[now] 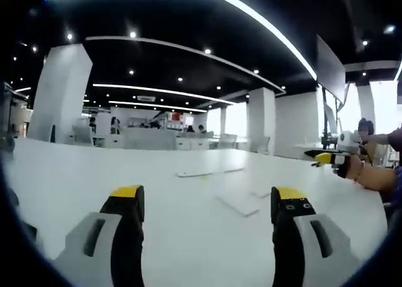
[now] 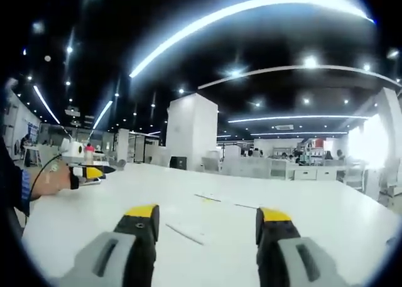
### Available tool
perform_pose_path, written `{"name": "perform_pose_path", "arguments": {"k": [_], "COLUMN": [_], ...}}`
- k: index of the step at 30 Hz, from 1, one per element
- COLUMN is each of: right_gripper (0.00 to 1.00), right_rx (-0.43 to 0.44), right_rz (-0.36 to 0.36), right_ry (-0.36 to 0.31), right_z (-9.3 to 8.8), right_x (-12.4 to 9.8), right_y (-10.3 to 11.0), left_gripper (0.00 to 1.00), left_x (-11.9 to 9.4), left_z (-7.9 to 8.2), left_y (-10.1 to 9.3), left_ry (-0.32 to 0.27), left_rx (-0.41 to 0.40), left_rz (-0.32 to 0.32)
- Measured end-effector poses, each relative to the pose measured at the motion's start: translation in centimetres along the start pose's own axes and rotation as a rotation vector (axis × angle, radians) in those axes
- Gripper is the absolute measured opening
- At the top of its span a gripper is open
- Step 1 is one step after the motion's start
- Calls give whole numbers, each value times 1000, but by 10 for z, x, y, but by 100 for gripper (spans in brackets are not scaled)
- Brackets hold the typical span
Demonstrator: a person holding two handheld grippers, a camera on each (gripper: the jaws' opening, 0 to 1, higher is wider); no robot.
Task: Locate the socket holder cover, grip the socket holder cover, clip it into the socket holder slot.
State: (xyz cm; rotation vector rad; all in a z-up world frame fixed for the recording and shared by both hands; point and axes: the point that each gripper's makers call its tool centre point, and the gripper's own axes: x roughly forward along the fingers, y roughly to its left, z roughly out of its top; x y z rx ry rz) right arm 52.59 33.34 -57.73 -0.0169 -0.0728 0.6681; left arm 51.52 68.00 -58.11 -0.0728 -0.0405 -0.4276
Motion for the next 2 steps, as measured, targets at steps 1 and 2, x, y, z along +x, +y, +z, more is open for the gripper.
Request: {"name": "perform_pose_path", "arguments": {"k": [1,2], "right_gripper": [63,63], "right_rx": [3,5], "right_rz": [1,1], "right_ry": [-2,-3], "right_z": [1,1], "right_x": [0,1], "right_y": [0,-1], "left_gripper": [82,82], "left_x": [0,1], "left_z": [-1,-1], "left_y": [1,1], "left_ry": [5,7], "left_rx": [0,1], "left_rz": [3,4]}}
